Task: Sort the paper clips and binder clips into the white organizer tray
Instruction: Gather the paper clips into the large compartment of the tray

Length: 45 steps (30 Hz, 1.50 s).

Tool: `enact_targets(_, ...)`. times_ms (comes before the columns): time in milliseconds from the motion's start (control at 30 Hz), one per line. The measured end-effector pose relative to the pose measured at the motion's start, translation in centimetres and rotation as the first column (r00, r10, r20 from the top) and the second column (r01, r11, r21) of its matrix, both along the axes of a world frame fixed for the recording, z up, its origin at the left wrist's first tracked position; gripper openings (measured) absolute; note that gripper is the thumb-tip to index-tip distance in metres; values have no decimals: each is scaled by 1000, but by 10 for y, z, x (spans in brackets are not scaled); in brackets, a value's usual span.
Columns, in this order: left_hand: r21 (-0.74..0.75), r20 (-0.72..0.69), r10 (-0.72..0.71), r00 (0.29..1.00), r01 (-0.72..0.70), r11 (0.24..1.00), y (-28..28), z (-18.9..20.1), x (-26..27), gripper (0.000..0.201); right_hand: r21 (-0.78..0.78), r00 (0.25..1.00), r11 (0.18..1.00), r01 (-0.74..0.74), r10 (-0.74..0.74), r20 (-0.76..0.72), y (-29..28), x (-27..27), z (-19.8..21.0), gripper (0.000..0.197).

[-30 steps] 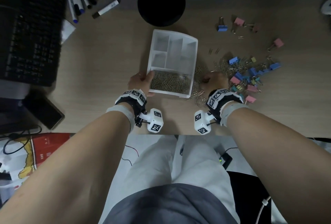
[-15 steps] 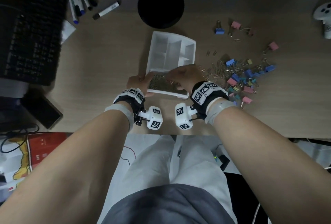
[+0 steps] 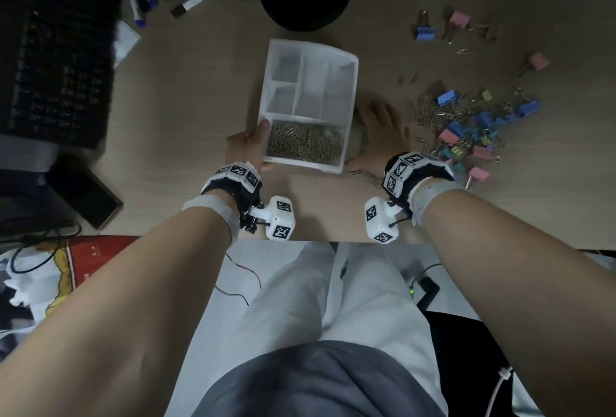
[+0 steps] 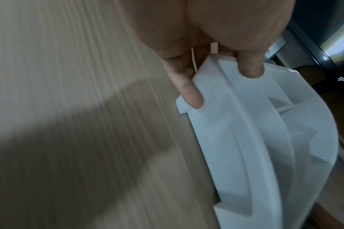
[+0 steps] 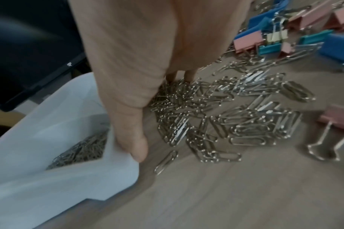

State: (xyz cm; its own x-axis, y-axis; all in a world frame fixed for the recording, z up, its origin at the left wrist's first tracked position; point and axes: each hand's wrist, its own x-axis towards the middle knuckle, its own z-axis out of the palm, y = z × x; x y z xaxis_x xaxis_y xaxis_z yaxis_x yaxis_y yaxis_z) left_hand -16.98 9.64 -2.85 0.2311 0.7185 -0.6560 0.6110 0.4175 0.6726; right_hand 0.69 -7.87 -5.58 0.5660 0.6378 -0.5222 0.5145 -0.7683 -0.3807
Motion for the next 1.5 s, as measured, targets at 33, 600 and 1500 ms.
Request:
enact_targets(33, 9, -2, -4, 1000, 4, 1000, 2, 1, -3, 35, -8, 999, 1000, -27, 27, 23, 1, -1, 0, 121)
enact_targets(600, 164, -227, -49, 973, 87, 983, 6, -14, -12, 79, 115, 966, 978, 174, -192, 174, -5, -5, -10, 16)
enact_targets(1500, 295, -363, -88, 928, 204, 933, 1, -19, 7, 55, 3, 993, 1000, -16, 16, 116, 26, 30, -35, 65)
